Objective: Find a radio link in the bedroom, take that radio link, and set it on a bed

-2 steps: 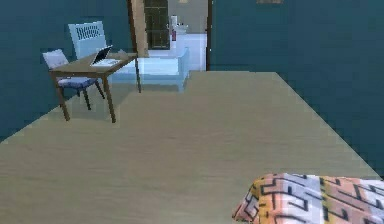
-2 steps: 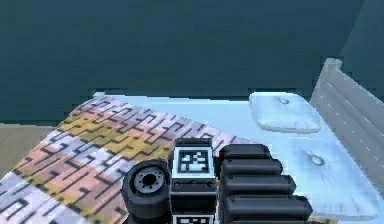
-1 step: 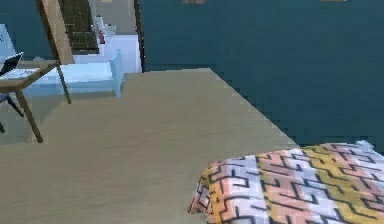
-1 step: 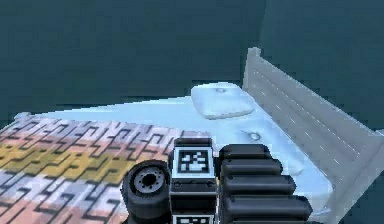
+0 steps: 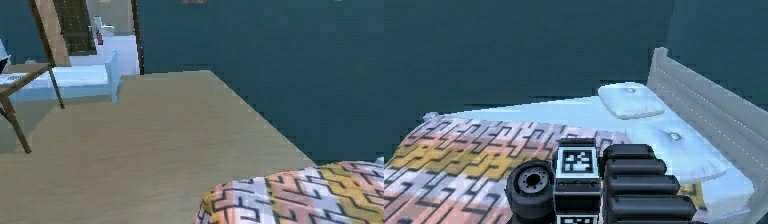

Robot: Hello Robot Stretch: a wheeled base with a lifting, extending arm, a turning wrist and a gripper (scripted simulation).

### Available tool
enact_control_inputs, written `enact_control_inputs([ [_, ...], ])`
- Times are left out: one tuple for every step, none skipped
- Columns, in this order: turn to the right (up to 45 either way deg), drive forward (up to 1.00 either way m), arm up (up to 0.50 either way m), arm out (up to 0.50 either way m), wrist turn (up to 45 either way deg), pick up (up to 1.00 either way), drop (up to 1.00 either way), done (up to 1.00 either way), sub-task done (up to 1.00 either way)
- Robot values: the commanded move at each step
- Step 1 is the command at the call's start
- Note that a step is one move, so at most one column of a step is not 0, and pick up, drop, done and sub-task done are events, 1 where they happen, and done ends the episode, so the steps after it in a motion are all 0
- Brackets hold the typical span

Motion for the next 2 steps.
enact_control_inputs([
  [-12.0,0.0,0.0,0.0,0.0,0.0,0.0,0.0,0.0],
  [0.0,0.0,0.0,0.48,0.0,0.0,0.0,0.0,0.0],
])
